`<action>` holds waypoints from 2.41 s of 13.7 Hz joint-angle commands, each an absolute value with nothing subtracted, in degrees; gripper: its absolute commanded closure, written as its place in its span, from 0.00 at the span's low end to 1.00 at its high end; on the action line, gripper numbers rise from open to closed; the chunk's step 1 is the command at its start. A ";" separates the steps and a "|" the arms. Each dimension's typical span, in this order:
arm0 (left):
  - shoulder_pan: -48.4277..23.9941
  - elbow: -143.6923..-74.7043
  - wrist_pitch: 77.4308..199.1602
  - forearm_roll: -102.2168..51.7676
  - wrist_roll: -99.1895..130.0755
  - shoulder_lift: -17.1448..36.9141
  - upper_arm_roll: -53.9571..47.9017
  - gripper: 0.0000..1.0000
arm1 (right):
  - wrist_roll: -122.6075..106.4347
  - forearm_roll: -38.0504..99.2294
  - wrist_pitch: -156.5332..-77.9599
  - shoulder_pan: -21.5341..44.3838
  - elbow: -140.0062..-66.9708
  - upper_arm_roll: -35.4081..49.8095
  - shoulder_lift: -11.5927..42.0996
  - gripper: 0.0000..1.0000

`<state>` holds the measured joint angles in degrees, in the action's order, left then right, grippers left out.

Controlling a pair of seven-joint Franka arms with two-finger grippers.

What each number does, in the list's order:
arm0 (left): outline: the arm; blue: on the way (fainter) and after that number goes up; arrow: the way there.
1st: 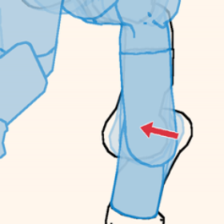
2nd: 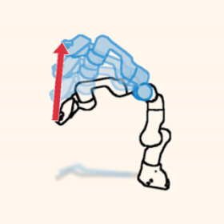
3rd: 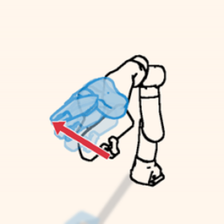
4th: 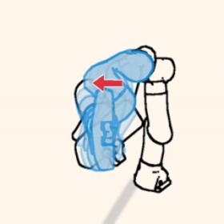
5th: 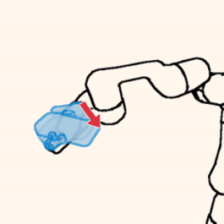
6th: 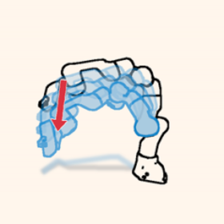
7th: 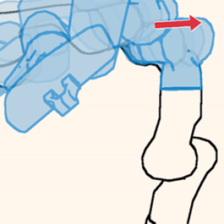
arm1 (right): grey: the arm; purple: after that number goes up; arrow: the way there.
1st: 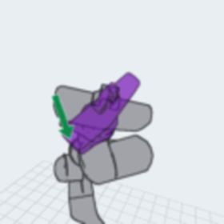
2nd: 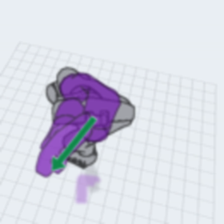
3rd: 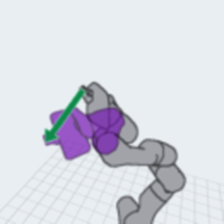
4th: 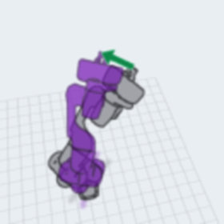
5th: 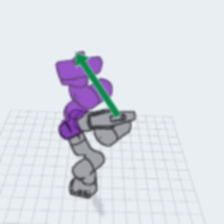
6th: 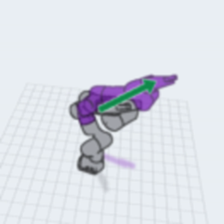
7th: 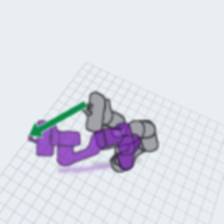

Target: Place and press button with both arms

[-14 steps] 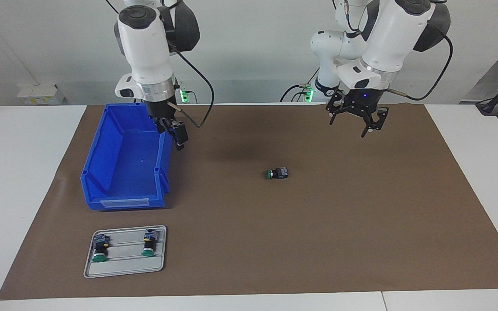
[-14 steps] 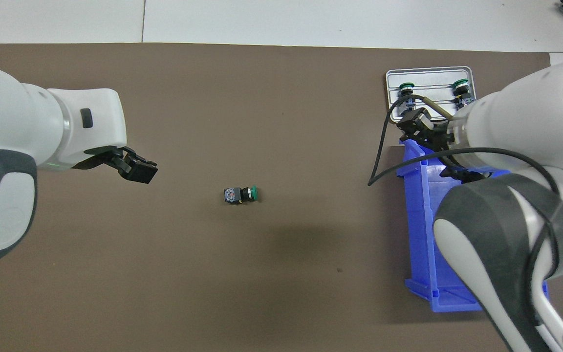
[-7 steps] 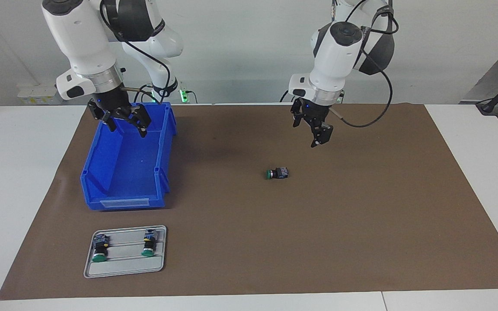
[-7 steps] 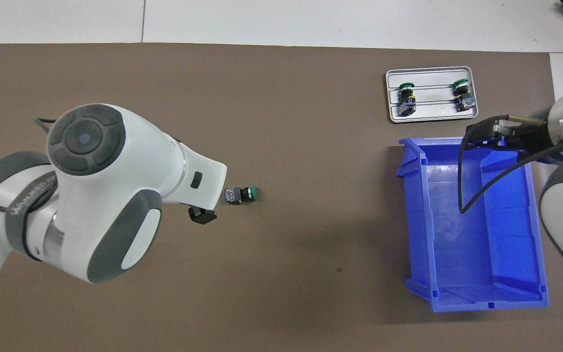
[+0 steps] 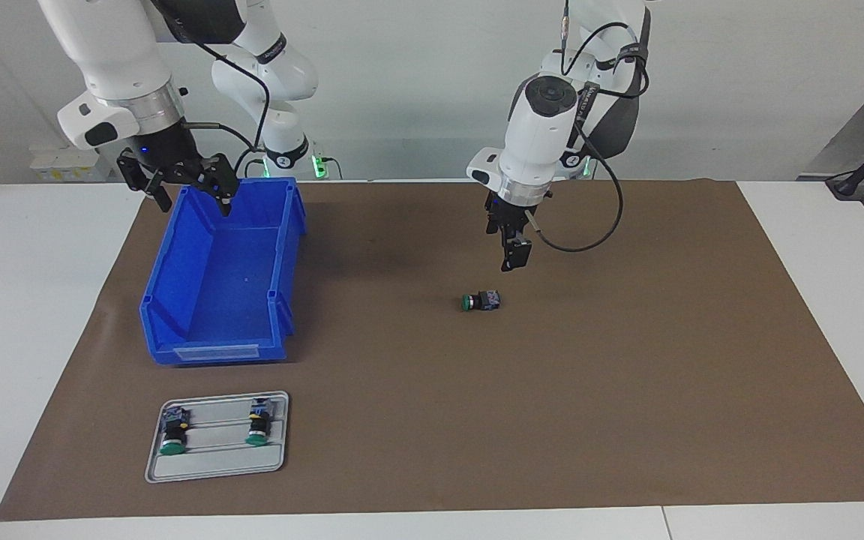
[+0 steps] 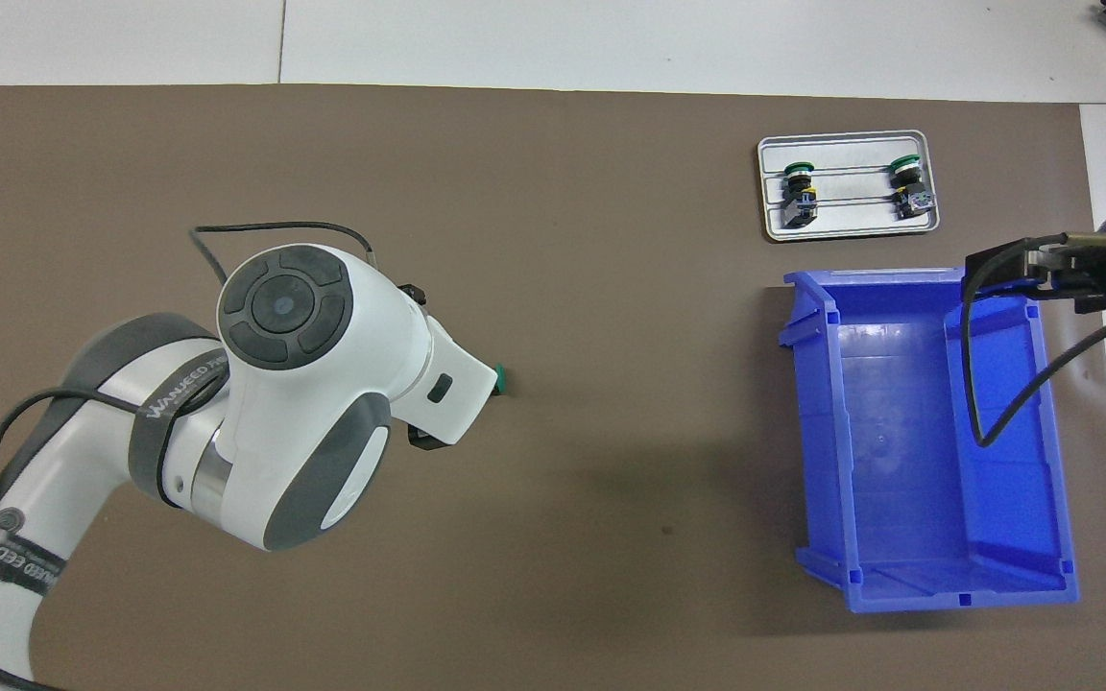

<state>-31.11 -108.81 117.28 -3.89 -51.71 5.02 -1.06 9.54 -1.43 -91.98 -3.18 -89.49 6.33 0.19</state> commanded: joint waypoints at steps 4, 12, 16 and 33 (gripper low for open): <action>-35.07 -110.04 122.25 -1.49 -51.34 11.24 -0.09 0.00 | 8.70 -1.67 -91.67 -3.25 -88.95 6.77 0.79 0.00; -37.01 -110.04 128.67 2.01 -46.93 18.02 0.26 0.00 | 8.09 -1.50 -92.02 -3.25 -88.42 7.12 1.14 0.00; -36.65 -110.04 132.01 2.29 -46.67 19.69 0.44 0.00 | 8.09 -1.49 -91.93 -2.46 -88.33 5.55 0.09 0.00; -36.83 -113.46 137.64 2.37 -42.36 20.83 0.44 0.23 | 8.35 -1.85 -91.14 3.34 -91.67 0.00 -2.55 0.00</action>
